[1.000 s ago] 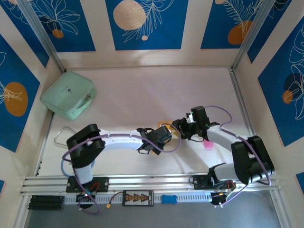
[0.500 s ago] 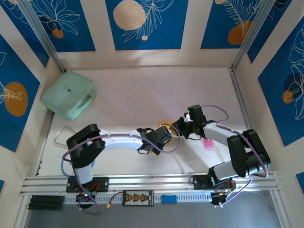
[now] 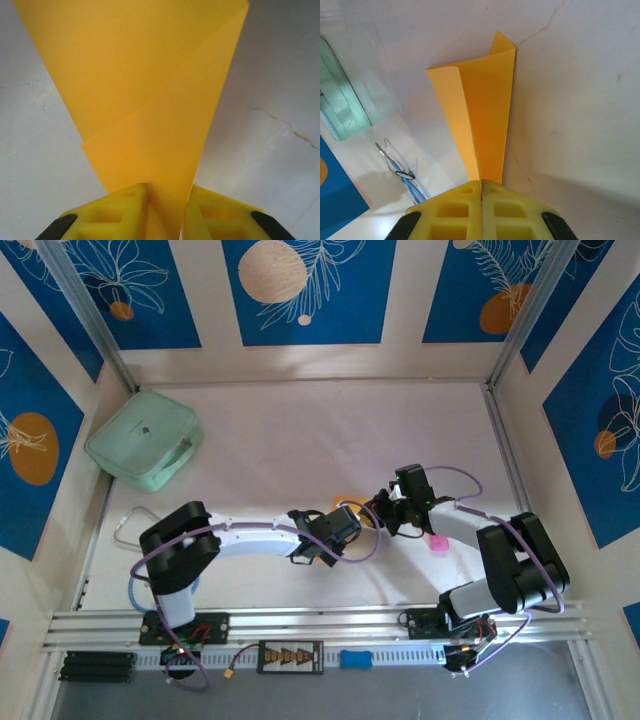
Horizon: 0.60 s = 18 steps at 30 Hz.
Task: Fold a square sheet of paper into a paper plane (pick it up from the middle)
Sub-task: Fold the wing for the fifth time at the center of the table.
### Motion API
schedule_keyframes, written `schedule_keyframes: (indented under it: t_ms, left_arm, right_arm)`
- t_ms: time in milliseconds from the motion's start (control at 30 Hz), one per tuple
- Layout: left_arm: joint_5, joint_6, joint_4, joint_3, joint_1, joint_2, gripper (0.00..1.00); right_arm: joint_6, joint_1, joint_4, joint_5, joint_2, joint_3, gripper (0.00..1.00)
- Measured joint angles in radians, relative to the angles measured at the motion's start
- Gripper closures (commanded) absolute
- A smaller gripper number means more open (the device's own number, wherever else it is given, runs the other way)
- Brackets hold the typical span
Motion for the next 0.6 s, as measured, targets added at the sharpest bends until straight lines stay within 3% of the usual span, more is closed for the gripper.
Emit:
schedule_keyframes:
  t_ms: [433, 600]
  left_arm:
    - [-0.004, 0.003, 0.0, 0.0, -0.01, 0.0, 0.74]
    - [-0.004, 0.003, 0.0, 0.0, -0.011, 0.0, 0.79]
  right_arm:
    - [0.018, 0.0, 0.008, 0.019, -0.034, -0.018, 0.97]
    - [0.023, 0.0, 0.01, 0.022, -0.033, -0.02, 0.97]
